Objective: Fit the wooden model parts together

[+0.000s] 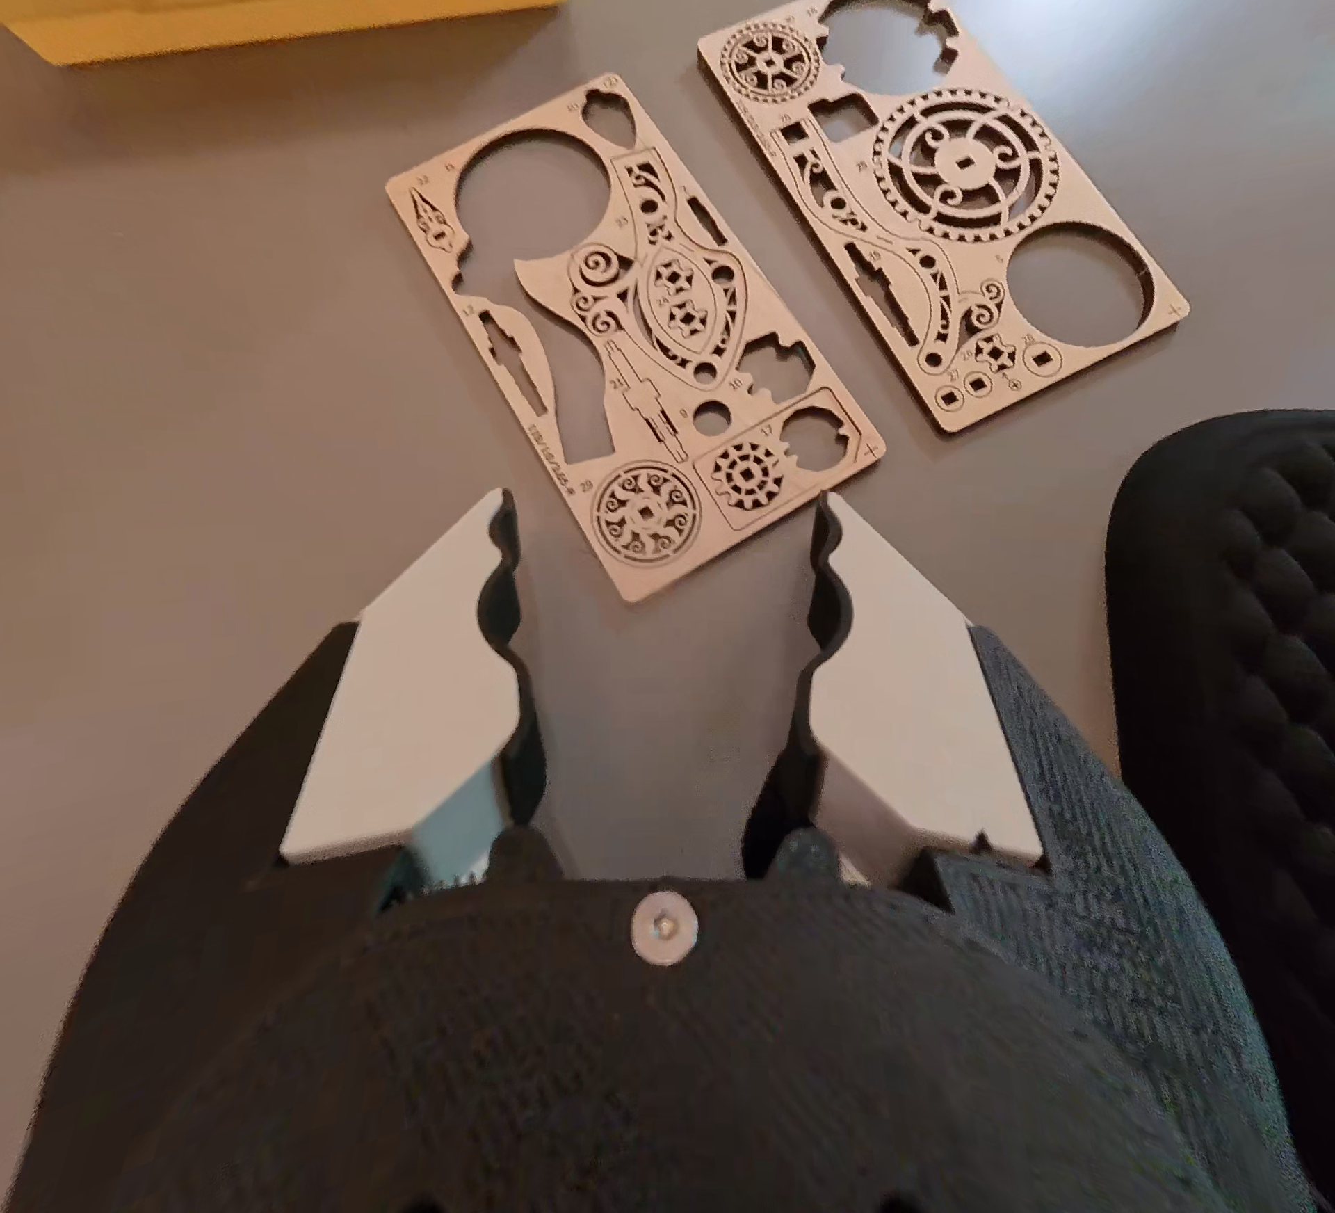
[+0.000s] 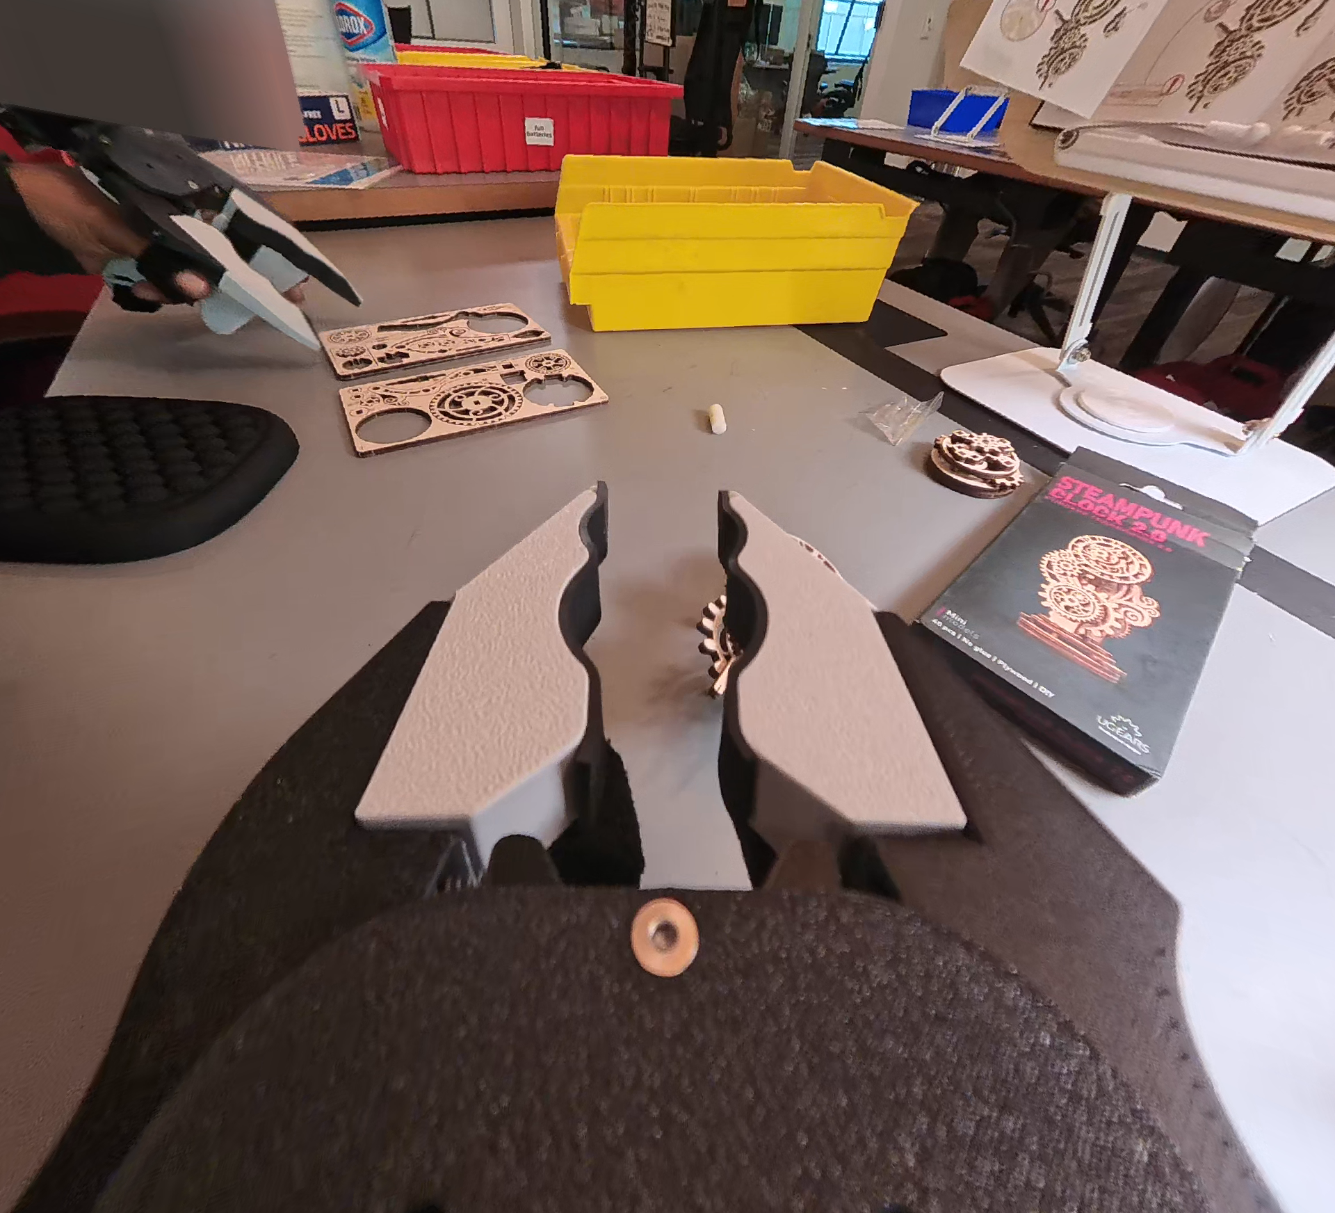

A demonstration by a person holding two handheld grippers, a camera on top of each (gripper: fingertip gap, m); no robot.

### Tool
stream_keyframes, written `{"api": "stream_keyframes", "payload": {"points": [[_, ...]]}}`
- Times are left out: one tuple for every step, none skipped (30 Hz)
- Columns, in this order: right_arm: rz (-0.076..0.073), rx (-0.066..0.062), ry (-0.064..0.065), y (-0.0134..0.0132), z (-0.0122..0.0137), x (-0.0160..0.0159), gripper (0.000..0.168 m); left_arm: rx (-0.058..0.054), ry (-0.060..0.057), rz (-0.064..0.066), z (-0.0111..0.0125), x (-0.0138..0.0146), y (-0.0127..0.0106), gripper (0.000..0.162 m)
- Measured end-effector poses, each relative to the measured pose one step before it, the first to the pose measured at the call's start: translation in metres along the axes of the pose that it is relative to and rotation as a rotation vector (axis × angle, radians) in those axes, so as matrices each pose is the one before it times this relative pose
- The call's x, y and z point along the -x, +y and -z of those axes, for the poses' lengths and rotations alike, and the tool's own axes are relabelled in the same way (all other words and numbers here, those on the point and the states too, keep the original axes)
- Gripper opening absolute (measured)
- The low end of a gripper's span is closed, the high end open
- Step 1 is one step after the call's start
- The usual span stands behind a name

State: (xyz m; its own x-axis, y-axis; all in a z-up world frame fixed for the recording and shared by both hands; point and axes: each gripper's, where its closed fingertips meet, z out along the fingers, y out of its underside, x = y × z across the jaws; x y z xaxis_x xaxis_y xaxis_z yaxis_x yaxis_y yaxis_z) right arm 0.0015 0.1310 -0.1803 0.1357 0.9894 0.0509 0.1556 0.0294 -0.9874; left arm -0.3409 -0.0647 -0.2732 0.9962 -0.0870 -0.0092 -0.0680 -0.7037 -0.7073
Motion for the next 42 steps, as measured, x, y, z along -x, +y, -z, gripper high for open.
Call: {"api": "stream_keyframes", "payload": {"points": [[-0.0002,0.0035,0.0,0.00112,-0.00031,-0.00029,0.029,0.0011,-0.0004,-0.0017,-0.00122,-0.00284,0.00123,0.083],[-0.0024,0.0023,-0.0008,0.00107,-0.00042,-0.00012,0.028,-0.0026,-0.0005,0.0,-0.00147,-0.0028,0.0,0.086],[-0.0041,0.0017,-0.0007,0.00088,-0.00049,-0.00032,0.028,-0.0043,0.0003,0.003,-0.00185,-0.00266,-0.00091,0.087],[-0.004,0.002,-0.0008,0.00092,-0.00049,-0.00041,0.028,-0.003,-0.0022,0.0051,-0.00215,-0.00171,-0.0011,0.089],[-0.0038,0.0032,-0.0013,0.00105,-0.00057,-0.00014,0.028,0.0024,-0.0091,0.006,-0.0025,-0.00006,-0.00062,0.09],[-0.0029,0.003,-0.001,0.00095,-0.00034,-0.00009,0.028,0.0079,-0.0124,0.0066,-0.00292,0.00107,0.00005,0.091],[-0.0008,0.0019,0.0006,0.0006,-0.00024,-0.00007,0.028,0.0087,-0.0101,0.0102,-0.00292,0.00085,0.00008,0.094],[0.0009,0.0014,0.0012,0.00039,0.00008,-0.00013,0.027,0.0053,-0.005,0.0167,-0.00264,0.00024,-0.00061,0.098],[0.0016,0.0013,0.0016,0.00019,0.00012,-0.00014,0.027,-0.0001,-0.0002,0.0205,-0.00224,-0.00065,-0.00146,0.102],[0.0015,0.001,0.0024,-0.00004,0.00022,-0.00036,0.027,0.0008,-0.0014,0.0181,-0.00197,-0.00074,-0.00098,0.105],[0.0012,0.0014,0.0025,0.00022,0.0002,-0.00045,0.027,0.0014,-0.0046,0.0135,-0.00202,-0.00059,-0.00054,0.107],[0.0008,0.0009,0.0019,0.00004,0.00016,-0.00045,0.026,-0.0021,-0.0033,0.0129,-0.00163,-0.00084,-0.00066,0.109],[0.0003,-0.0008,0.0014,-0.00007,0.00013,-0.00035,0.026,-0.0027,-0.0048,0.0114,-0.00111,-0.00054,-0.00073,0.11],[-0.0013,-0.001,0.0003,-0.0001,0.00008,-0.00028,0.026,-0.001,-0.0071,0.007,-0.00056,-0.00031,-0.00046,0.111],[-0.0022,-0.0007,-0.0008,0.00003,-0.00001,-0.00004,0.026,0.0019,-0.0046,0.0075,0.00008,-0.00072,-0.00032,0.111],[-0.0014,-0.001,-0.0005,-0.0002,0.00013,0.00004,0.026,-0.0009,0.002,0.0083,0.00059,-0.0021,-0.00068,0.112],[-0.0003,-0.0006,-0.0004,-0.00016,0.00006,-0.00004,0.026,-0.0096,0.0072,0.009,0.00098,-0.00306,-0.00187,0.113],[-0.0001,0.0002,-0.0004,-0.00007,0.00005,0.00015,0.026,-0.0129,0.003,0.0048,0.00081,-0.00239,-0.00224,0.112],[0.0,-0.0005,-0.0007,-0.00005,0.00008,0.00019,0.025,-0.0064,-0.0026,-0.0002,-0.00009,-0.00165,-0.00107,0.112],[0.0001,-0.0013,-0.0017,-0.00038,-0.00004,0.00032,0.025,0.0005,-0.0051,-0.0013,-0.0013,-0.00109,0.00034,0.112],[-0.0001,-0.0003,-0.0022,-0.00016,-0.00009,0.00043,0.025,0.0051,-0.0088,-0.003,-0.00251,0.00019,0.00151,0.111],[0.0007,0.0008,-0.0015,0.00009,-0.00003,0.00027,0.025,-0.0014,-0.0096,-0.004,-0.00234,0.00096,0.00073,0.11],[0.0017,0.0013,-0.0005,0.00006,0.00004,0.00016,0.025,-0.0133,-0.0084,0.0,-0.00057,0.0018,-0.0017,0.105],[0.0021,0.0003,0.0013,-0.00004,0.00018,-0.00005,0.025,0.0024,-0.004,-0.0007,0.00026,0.00201,0.00021,0.102],[0.0017,-0.0001,0.0012,-0.00015,0.00046,-0.00006,0.025,0.0023,0.0027,0.0006,0.00078,0.00214,0.00053,0.101],[0.001,-0.0006,0.0007,-0.00041,0.00045,-0.00004,0.025,0.0024,0.0048,-0.0013,0.00127,0.00262,0.00097,0.1],[0.0006,-0.0014,0.0009,-0.00061,0.00049,-0.00016,0.025,0.0053,0.0045,-0.0024,0.00169,0.00325,0.00155,0.1],[0.0,-0.003,0.001,-0.00082,0.00038,-0.00014,0.024,0.008,0.0009,-0.0019,0.00209,0.00422,0.00183,0.1],[-0.0014,-0.0025,-0.001,-0.0006,0.00015,0.00008,0.024,0.0086,-0.0114,0.0041,0.00227,0.00621,0.00189,0.1],[-0.0024,-0.0009,-0.0026,-0.00023,-0.00008,0.00032,0.024,0.0074,-0.015,0.0044,0.00234,0.00672,0.00165,0.1],[-0.0013,0.0002,-0.002,0.00009,-0.00019,0.00051,0.024,0.0056,-0.0133,-0.0001,0.00198,0.00562,0.00141,0.1],[0.0009,0.0008,-0.0015,0.00016,-0.00021,0.00049,0.024,0.0042,-0.0163,0.0058,0.00132,0.00479,0.00101,0.1],[0.0012,0.0019,-0.0017,0.00035,-0.00043,0.00064,0.024,0.0041,-0.0201,0.0126,0.00025,0.00444,0.00064,0.105],[0.0008,0.0013,-0.0019,0.00018,-0.00045,0.00069,0.024,0.0036,-0.0183,0.0088,-0.00062,0.00303,0.0003,0.109],[0.0006,0.0003,-0.0018,0.00006,-0.00034,0.00066,0.024,0.003,-0.0128,0.0039,-0.00111,0.00135,0.00031,0.112],[-0.0003,0.001,-0.0013,0.00015,-0.00041,0.00048,0.024,0.0048,-0.0058,0.0051,-0.00149,0.00021,0.00061,0.114],[-0.0007,0.0011,-0.0006,0.00021,-0.00022,0.00028,0.024,-0.001,0.0062,0.0135,-0.00098,-0.00085,-0.00038,0.112],[-0.0004,0.0008,-0.0007,0.00017,-0.00015,0.00025,0.024,0.0004,0.0072,0.0066,-0.00057,-0.00066,-0.00015,0.111],[-0.0007,0.0004,-0.0011,0.00014,-0.00007,0.00031,0.024,-0.0024,0.0047,-0.0072,0.00001,-0.00036,-0.00058,0.109],[-0.0017,-0.0002,-0.0018,0.00004,-0.00022,0.00039,0.024,-0.0016,0.0046,-0.0041,0.00009,-0.0002,-0.00074,0.104],[-0.002,-0.0011,-0.0032,-0.00007,-0.00016,0.0008,0.024,-0.0015,0.003,-0.0031,-0.00015,0.00033,-0.00071,0.1],[-0.0014,-0.0004,-0.0047,-0.00001,-0.0003,0.0011,0.024,-0.0038,0.0012,-0.0046,-0.00018,0.00067,-0.0006,0.1]]}}
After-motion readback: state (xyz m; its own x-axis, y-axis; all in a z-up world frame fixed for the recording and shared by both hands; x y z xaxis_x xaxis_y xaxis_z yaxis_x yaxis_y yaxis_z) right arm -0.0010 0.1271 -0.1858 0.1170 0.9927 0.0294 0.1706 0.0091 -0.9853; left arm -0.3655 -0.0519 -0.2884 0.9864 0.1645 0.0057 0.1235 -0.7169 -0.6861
